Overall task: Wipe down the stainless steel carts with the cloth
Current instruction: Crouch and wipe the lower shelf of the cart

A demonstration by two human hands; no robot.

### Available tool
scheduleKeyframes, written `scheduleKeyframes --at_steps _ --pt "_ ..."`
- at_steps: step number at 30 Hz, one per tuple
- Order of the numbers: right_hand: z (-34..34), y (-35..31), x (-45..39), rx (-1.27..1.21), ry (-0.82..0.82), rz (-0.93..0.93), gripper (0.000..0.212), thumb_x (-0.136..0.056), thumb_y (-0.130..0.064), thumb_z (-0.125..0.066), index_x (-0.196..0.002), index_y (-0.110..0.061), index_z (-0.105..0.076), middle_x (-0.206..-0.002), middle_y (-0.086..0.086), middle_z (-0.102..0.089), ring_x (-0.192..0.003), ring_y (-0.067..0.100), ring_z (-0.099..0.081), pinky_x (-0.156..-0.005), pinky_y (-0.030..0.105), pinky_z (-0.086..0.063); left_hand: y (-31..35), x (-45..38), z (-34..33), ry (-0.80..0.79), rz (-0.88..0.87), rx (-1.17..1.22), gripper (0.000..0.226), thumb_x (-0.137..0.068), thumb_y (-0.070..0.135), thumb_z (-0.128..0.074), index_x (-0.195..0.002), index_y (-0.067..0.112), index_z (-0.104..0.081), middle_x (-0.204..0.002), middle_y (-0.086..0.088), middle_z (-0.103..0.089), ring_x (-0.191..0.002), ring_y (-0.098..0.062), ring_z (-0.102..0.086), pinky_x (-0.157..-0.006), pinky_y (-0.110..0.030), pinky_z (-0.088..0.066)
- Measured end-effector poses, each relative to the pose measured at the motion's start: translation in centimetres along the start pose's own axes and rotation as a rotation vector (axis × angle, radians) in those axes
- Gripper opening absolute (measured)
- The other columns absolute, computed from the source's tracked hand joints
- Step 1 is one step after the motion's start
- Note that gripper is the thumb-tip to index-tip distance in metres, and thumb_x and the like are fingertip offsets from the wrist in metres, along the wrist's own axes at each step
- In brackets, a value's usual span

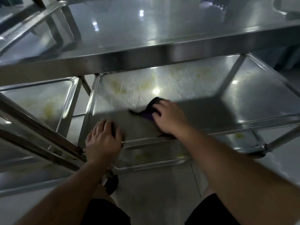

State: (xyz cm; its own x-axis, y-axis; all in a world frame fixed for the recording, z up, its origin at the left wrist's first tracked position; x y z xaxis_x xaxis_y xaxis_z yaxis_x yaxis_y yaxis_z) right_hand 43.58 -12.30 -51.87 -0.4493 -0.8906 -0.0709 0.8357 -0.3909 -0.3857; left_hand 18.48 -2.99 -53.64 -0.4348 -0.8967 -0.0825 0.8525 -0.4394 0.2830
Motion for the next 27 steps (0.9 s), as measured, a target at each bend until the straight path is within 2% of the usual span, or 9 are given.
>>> scheduleKeyframes --at_steps 4,9,13,17,20,23,27 --pt "-3.6 -6.7 2.4 -0.062 -0.13 0.17 0.053 -0.099 -0.053 -0.052 -0.149 -0.034 -0.056 -0.163 -0.005 -0.043 -0.152 0.023 -0.033 -0.123 0.043 -0.027 -0.1 0.2 0.0 0.038 -0.009 0.01 0.049 -0.104 0.053 -0.043 -0.145 0.028 -0.052 -0.162 -0.004 -0.045 -0.153 -0.028 -0.036 -0.125 -0.052 -0.028" --pt "-3.1 -6.5 4.0 0.0 -0.172 0.22 0.066 -0.094 -0.069 -0.055 -0.15 -0.036 -0.052 -0.164 -0.005 -0.042 -0.153 0.023 -0.031 -0.12 0.046 -0.03 -0.1 0.1 0.1 0.061 -0.026 -0.006 0.055 -0.101 0.057 -0.037 -0.145 0.028 -0.052 -0.159 -0.005 -0.048 -0.152 -0.027 -0.038 -0.123 -0.052 -0.03" --pt "-2.7 -6.1 5.2 0.036 -0.165 0.252 0.067 -0.09 -0.067 -0.063 -0.147 -0.034 -0.056 -0.159 -0.004 -0.048 -0.15 0.023 -0.037 -0.118 0.045 -0.035 -0.3 0.0 0.1 0.063 -0.03 0.014 0.057 -0.097 0.054 -0.037 -0.146 0.027 -0.051 -0.16 -0.004 -0.047 -0.152 -0.026 -0.038 -0.123 -0.051 -0.029" --pt "-1.8 -6.0 6.4 0.043 -0.14 0.237 0.06 -0.092 -0.065 -0.063 -0.142 -0.031 -0.061 -0.153 -0.003 -0.054 -0.144 0.023 -0.044 -0.116 0.045 -0.04 -0.3 -0.2 0.0 0.018 -0.023 0.011 0.061 -0.096 0.054 -0.036 -0.151 0.029 -0.044 -0.164 -0.002 -0.041 -0.155 -0.024 -0.032 -0.126 -0.051 -0.024" --pt "-1.4 -5.6 7.9 0.077 -0.1 0.209 0.05 -0.093 -0.06 -0.064 -0.131 -0.028 -0.067 -0.139 -0.003 -0.063 -0.123 0.026 -0.055 -0.102 0.046 -0.049 -0.7 -0.4 -0.4 -0.048 -0.018 0.025 0.062 -0.097 0.056 -0.034 -0.154 0.032 -0.037 -0.166 -0.001 -0.034 -0.156 -0.023 -0.026 -0.126 -0.051 -0.021" --pt "-0.6 -5.3 9.1 0.137 -0.067 0.147 0.042 -0.092 -0.054 -0.069 -0.123 -0.026 -0.071 -0.126 -0.002 -0.069 -0.104 0.028 -0.058 -0.087 0.045 -0.053 -0.8 -0.6 -1.0 -0.18 0.0 0.027 0.061 -0.103 0.059 -0.032 -0.158 0.034 -0.029 -0.171 -0.002 -0.023 -0.159 -0.024 -0.017 -0.127 -0.054 -0.017" --pt "0.3 -6.2 9.6 0.243 -0.276 -0.007 0.041 -0.1 -0.053 -0.058 -0.132 -0.028 -0.063 -0.13 0.0 -0.062 -0.112 0.031 -0.054 -0.091 0.041 -0.047 0.0 -1.5 0.3 -0.461 -0.023 -0.051 0.068 -0.104 0.063 -0.034 -0.164 0.032 -0.022 -0.174 -0.002 -0.016 -0.162 -0.026 -0.012 -0.128 -0.055 -0.018"
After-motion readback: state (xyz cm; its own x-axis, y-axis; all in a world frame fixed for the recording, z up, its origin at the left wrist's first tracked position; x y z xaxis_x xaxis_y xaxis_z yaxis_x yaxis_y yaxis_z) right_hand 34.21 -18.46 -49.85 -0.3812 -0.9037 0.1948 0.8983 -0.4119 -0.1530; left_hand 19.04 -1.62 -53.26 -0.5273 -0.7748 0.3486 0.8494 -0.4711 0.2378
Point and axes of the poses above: each hand's wrist, its own x-axis away from the middle knuckle, its own z-axis out of the back of the hand, y = z × x, the point moved 9 cm from there along -x, towards the middle knuckle
